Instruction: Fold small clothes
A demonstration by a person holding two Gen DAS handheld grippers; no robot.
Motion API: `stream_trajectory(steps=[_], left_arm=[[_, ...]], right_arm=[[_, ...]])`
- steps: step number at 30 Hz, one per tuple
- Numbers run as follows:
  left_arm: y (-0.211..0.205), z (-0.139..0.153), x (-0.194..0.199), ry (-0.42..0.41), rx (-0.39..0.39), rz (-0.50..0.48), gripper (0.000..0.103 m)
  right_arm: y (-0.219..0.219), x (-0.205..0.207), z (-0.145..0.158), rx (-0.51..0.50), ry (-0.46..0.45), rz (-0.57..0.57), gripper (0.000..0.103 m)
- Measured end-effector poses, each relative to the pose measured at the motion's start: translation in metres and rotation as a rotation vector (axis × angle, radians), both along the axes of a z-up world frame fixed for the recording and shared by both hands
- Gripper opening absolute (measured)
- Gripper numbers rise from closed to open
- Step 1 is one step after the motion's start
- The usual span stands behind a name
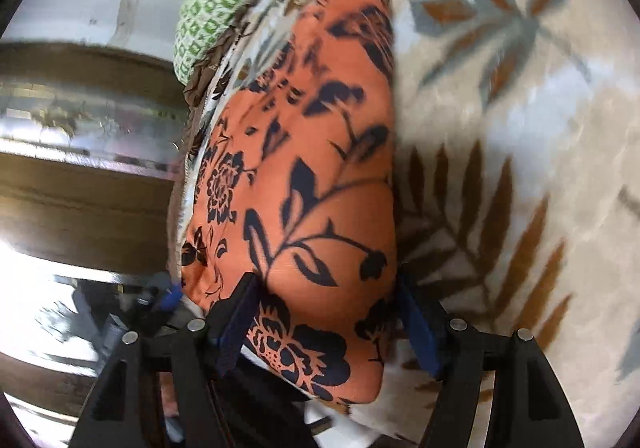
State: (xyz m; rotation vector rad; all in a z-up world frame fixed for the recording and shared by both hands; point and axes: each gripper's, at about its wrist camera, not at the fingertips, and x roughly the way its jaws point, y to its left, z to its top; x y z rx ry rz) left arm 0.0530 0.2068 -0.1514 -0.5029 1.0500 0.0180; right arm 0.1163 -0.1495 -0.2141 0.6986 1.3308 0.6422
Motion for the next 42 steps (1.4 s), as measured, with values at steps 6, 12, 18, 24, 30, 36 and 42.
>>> stream_trajectory(steps=[6, 12, 18, 24, 30, 36, 42], left_arm=[[0.001, -0.014, 0.005, 0.052, 0.028, 0.017, 0.077], [0.008, 0.006, 0.005, 0.002, -0.009, 0.045, 0.077], [0.029, 0.023, 0.03, -0.072, -0.2, 0.002, 0.077], [0.029, 0.003, 0.086, 0.002, -0.24, -0.053, 0.077], [0.006, -0.018, 0.126, 0.08, -0.214, -0.199, 0.077], [-0.001, -0.023, 0.136, 0.106, -0.21, -0.269, 0.083], [-0.017, -0.03, 0.137, 0.112, -0.206, -0.303, 0.041]], right_arm=[[-0.003, -0.011, -0.012, -0.059, -0.017, 0.001, 0.041], [-0.003, -0.011, 0.009, -0.003, -0.043, 0.032, 0.064], [-0.01, -0.003, 0.016, 0.01, -0.059, 0.033, 0.067], [-0.009, 0.009, 0.02, 0.013, -0.067, 0.014, 0.067], [-0.016, 0.032, 0.031, -0.02, -0.106, 0.018, 0.067], [0.016, 0.083, -0.002, 0.007, -0.04, 0.063, 0.068], [0.025, 0.086, 0.006, -0.081, -0.082, 0.09, 0.048]])
